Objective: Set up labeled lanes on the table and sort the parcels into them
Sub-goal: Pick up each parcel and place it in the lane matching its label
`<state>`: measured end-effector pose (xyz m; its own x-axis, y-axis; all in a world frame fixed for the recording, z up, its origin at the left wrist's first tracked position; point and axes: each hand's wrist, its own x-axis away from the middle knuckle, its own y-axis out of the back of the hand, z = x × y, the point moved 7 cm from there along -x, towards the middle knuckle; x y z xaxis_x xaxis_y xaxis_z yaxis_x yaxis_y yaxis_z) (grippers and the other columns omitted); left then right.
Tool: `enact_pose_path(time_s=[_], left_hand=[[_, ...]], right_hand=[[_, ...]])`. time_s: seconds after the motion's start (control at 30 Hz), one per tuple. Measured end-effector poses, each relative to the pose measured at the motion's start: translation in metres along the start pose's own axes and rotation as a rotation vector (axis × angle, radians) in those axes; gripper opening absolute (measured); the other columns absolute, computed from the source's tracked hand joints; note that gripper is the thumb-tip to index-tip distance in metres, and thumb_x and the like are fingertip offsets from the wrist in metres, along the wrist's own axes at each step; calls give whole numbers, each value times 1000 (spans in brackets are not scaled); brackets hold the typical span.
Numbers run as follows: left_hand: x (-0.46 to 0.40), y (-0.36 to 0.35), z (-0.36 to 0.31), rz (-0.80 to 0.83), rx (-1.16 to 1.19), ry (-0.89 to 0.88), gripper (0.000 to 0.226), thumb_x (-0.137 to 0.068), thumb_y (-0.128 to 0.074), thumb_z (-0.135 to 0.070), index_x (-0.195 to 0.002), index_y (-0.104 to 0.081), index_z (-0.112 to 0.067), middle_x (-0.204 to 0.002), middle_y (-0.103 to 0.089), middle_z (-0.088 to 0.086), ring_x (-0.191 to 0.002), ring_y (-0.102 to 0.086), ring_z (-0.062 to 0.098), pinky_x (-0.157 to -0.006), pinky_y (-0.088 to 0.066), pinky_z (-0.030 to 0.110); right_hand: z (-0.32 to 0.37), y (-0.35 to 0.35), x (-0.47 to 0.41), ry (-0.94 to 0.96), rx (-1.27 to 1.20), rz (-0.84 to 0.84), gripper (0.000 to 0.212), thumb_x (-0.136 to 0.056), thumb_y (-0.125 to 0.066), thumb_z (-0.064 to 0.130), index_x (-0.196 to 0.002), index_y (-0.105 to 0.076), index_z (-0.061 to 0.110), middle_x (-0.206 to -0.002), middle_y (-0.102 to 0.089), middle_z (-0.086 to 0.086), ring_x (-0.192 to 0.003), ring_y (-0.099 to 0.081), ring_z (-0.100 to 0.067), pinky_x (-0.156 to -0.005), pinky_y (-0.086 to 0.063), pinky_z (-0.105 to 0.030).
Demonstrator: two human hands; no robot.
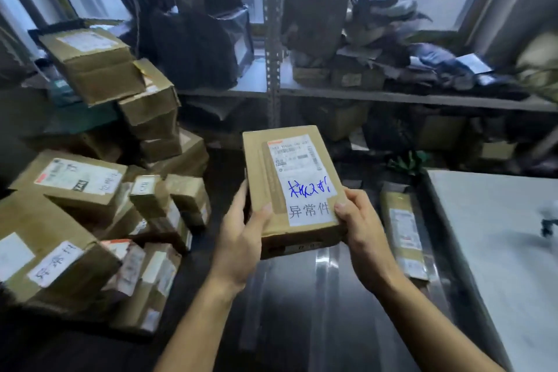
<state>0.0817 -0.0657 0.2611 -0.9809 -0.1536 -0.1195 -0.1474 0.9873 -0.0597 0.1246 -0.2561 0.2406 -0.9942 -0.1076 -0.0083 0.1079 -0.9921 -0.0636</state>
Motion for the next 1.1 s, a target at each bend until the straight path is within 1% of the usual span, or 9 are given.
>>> enact_pose_path(time_s=[0.2, 0.27, 0.33, 0.4, 0.5, 0.63, 0.77, 0.9, 1.1], left_hand=[[-1, -98, 33, 226, -1, 133, 42, -91, -56, -29, -127, -48, -51, -121, -69, -13, -112, -67, 12, -90, -56, 27], [-1, -125, 45, 299, 0, 172, 44, -95, -56, -24, -133, -48, -45, -122, -69, -12, -113, -66, 12, -94, -55, 31], [0, -150, 55, 361, 11, 213, 50, -94, -57, -22, -141, -46, -33, -125, -68, -10, -116, -64, 13, -99, -51, 36], [2, -174, 67, 407, 9, 243, 46, -87, -58, -26, -130, -52, -41, -121, -69, -15, -115, -64, 9, -99, -49, 31], [10, -209, 83, 474, 11, 295, 39, -84, -59, -28, -117, -52, -48, -117, -69, -23, -113, -63, 2, -96, -48, 24], [35, -250, 102, 563, 21, 351, 48, -89, -57, -20, -135, -50, -31, -124, -68, -12, -116, -63, 9, -98, -50, 30], [63, -283, 122, 560, 7, 393, 53, -91, -56, -19, -142, -45, -26, -126, -67, -8, -117, -63, 13, -98, -51, 32], [95, -307, 143, 502, -13, 455, 60, -85, -57, -26, -143, -44, -33, -122, -69, -11, -113, -66, 11, -97, -53, 36], [132, -319, 175, 359, -28, 488, 63, -81, -58, -21, -142, -46, -34, -124, -69, -6, -115, -65, 14, -96, -53, 35]], right_hand=[[-24, 106, 27, -73, 53, -192, 47, -69, -53, 46, -110, -56, 24, -99, -74, 7, -91, -71, -10, -74, -52, -30], [-29, 133, 41, -85, 71, -272, 40, -71, -52, 43, -107, -56, 25, -96, -75, 3, -82, -71, -6, -63, -51, -21], [-34, 158, 56, -111, 81, -347, 39, -73, -52, 42, -108, -55, 27, -101, -73, 1, -85, -71, -8, -65, -52, -24], [-38, 180, 71, -136, 96, -398, 37, -76, -52, 38, -112, -54, 28, -107, -72, 1, -94, -71, -10, -73, -54, -28], [-39, 210, 90, -155, 137, -441, 40, -78, -48, 32, -117, -55, 32, -102, -74, 14, -93, -70, -4, -70, -55, -19], [-42, 242, 115, -200, 198, -440, 42, -80, -42, 23, -114, -65, 33, -103, -74, 16, -94, -70, -4, -66, -52, -13], [-54, 276, 136, -248, 222, -440, 40, -79, -41, 27, -100, -69, 46, -102, -74, 13, -95, -71, -9, -73, -57, -29], [-65, 305, 155, -286, 254, -385, 35, -76, -42, 32, -101, -65, 40, -96, -74, 20, -88, -70, -1, -62, -51, -14], [-98, 330, 173, -338, 277, -283, 32, -80, -43, 32, -103, -60, 46, -97, -70, 27, -90, -66, 6, -65, -50, -12]])
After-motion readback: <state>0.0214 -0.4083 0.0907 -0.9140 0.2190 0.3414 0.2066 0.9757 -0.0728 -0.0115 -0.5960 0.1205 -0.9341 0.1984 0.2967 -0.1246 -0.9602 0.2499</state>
